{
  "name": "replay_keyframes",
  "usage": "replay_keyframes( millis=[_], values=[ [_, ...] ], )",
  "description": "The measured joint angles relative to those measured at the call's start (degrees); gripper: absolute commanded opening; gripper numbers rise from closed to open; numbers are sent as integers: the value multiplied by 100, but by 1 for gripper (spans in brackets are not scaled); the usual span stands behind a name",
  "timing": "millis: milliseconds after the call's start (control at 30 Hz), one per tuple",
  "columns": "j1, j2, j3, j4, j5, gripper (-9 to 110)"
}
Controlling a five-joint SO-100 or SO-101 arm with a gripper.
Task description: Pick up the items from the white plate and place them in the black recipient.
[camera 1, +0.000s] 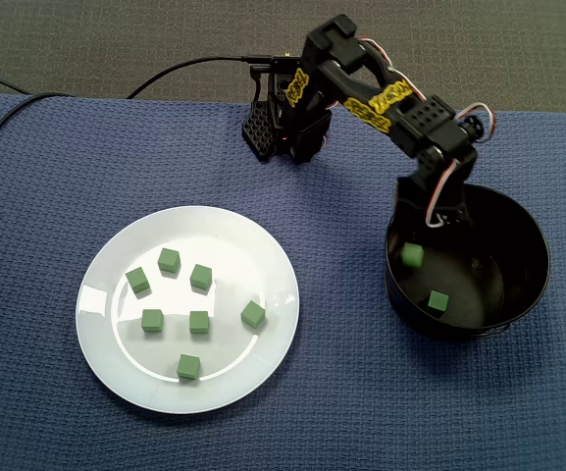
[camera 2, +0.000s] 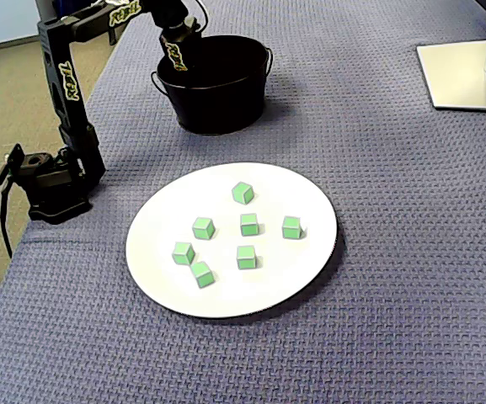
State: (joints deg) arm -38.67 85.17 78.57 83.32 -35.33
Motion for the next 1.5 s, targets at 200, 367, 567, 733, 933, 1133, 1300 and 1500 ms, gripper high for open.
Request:
replay_keyframes(
  millis=[200,367,567,733,933,1133,1300,1500],
  values=[
    [1934,967,-932,519,79,43],
    [4184,1169,-958,536,246,42],
    [5300,1116,650,-536,290,37],
    [5309,773,1995,-1802,158,35],
    [5229,158,2426,-2769,-404,35],
    [5194,-211,2435,-3313,-984,35],
    [5115,-316,2672,-3727,-1222,32],
    [4939,-343,3252,-4447,-1415,27]
  ],
)
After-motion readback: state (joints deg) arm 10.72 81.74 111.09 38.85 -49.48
